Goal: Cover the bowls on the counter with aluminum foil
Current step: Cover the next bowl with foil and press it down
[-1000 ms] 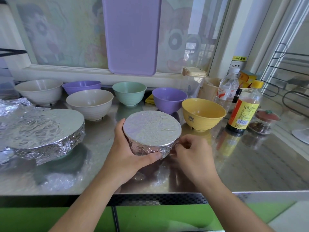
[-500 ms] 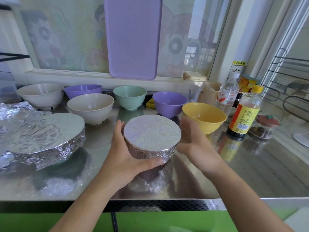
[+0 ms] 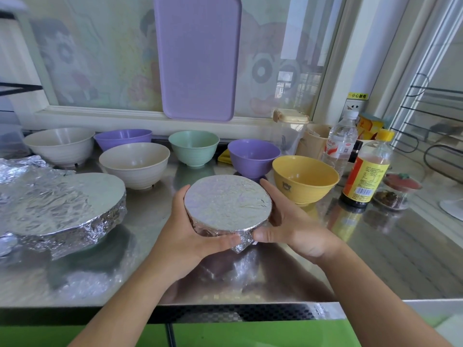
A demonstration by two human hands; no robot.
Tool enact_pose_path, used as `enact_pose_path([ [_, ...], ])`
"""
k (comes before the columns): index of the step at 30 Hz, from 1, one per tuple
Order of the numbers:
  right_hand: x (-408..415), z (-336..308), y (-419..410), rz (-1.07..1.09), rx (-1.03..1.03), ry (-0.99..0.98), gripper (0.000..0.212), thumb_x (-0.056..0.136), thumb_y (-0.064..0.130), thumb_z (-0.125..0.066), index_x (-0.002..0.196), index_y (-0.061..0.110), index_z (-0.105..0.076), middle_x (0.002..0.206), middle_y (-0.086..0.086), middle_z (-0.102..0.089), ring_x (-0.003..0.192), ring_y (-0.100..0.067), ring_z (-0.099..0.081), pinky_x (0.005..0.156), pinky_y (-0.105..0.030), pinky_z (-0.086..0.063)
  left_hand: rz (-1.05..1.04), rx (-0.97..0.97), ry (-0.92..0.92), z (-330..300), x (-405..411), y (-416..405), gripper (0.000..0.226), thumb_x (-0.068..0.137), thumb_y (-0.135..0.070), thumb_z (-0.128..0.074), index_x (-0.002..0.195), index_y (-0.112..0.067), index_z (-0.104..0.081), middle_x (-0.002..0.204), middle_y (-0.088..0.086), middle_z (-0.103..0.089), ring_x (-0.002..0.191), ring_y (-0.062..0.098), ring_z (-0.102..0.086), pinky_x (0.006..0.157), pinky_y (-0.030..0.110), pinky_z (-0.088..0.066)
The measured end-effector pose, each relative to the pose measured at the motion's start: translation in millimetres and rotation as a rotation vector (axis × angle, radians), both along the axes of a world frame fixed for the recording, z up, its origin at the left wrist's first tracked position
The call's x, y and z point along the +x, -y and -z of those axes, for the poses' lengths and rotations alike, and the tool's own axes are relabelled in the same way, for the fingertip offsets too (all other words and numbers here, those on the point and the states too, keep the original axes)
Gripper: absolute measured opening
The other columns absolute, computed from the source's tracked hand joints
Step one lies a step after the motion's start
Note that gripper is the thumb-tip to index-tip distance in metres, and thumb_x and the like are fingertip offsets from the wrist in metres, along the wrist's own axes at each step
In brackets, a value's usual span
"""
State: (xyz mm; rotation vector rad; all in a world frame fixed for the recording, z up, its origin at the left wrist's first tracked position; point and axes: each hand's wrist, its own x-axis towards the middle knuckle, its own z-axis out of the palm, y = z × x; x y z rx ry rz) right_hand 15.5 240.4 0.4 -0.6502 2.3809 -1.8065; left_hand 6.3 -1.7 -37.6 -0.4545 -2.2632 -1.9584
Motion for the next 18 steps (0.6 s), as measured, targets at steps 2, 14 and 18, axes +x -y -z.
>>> enact_pose_path([
  [2, -1.6, 2.6, 3.1, 0.055, 0.038, -0.026, 0.095, 0.075, 0.007, -0.09, 0.15, 0.041, -0.042, 0.146, 0.01, -0.061, 0.141, -0.012, -0.053, 0.12, -0.045, -0.041, 0.002, 0.005, -0.005, -1.3, 0.2, 0.2, 0.133, 0.039, -0.043, -0.105, 0.15, -0.035, -0.032, 0.127, -0.038, -0.058, 0.122, -0.011, -0.058, 0.091, 0.013, -0.052],
  [14, 1.0, 6.8, -3.2, 0.088, 0.101, -0.038, 0.131, 0.064, 0.031, -0.101, 0.166, 0.035, -0.019, 0.161, 0.013, -0.046, 0.151, -0.01, -0.04, 0.126, -0.047, -0.032, 0.011, -0.113, 0.047, -12.8, 5.3, 12.0, 0.16, 0.037, -0.06, -0.102, 0.163, -0.042, -0.005, 0.156, -0.025, -0.037, 0.135, -0.008, -0.044, 0.098, 0.005, -0.04],
  [18, 0.1, 5.5, -2.7, 0.053, 0.066, 0.026, 0.142, 0.062, 0.036, -0.101, 0.168, 0.035, -0.006, 0.161, 0.026, -0.041, 0.15, 0.003, -0.036, 0.125, -0.032, -0.033, -0.054, -0.14, 0.008, -12.4, 14.9, 6.1, 0.164, 0.034, -0.066, -0.096, 0.163, -0.038, 0.001, 0.161, -0.021, -0.023, 0.136, -0.018, -0.031, 0.093, -0.006, -0.029],
])
